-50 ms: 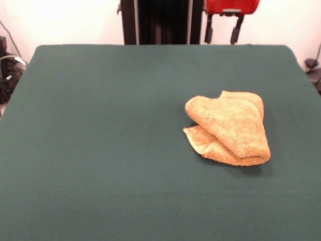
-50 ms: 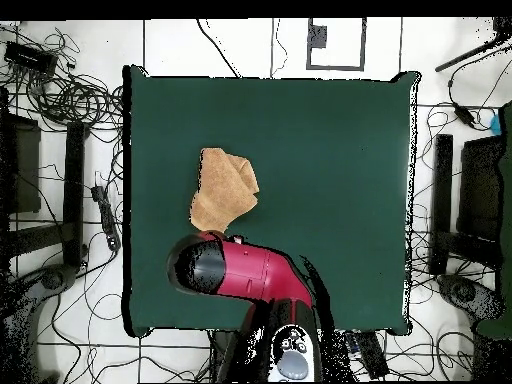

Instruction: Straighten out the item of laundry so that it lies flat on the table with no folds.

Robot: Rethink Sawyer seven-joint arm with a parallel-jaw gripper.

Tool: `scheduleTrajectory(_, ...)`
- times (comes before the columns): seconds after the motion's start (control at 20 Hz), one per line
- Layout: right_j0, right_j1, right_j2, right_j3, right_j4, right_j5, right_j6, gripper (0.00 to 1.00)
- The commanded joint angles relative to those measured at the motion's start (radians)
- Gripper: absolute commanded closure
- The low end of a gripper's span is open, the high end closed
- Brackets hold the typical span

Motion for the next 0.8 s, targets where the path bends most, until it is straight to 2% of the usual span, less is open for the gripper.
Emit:
scheduleTrajectory(0.05, 0.022, 0.026, 0.032, -0.024, 0.063, -0.062, 0.267, 0.00)
scheduleTrajectory(0.8, 0.009, 0.087, 0.045, -0.080, 0.056, -0.113, 0.243, 0.00)
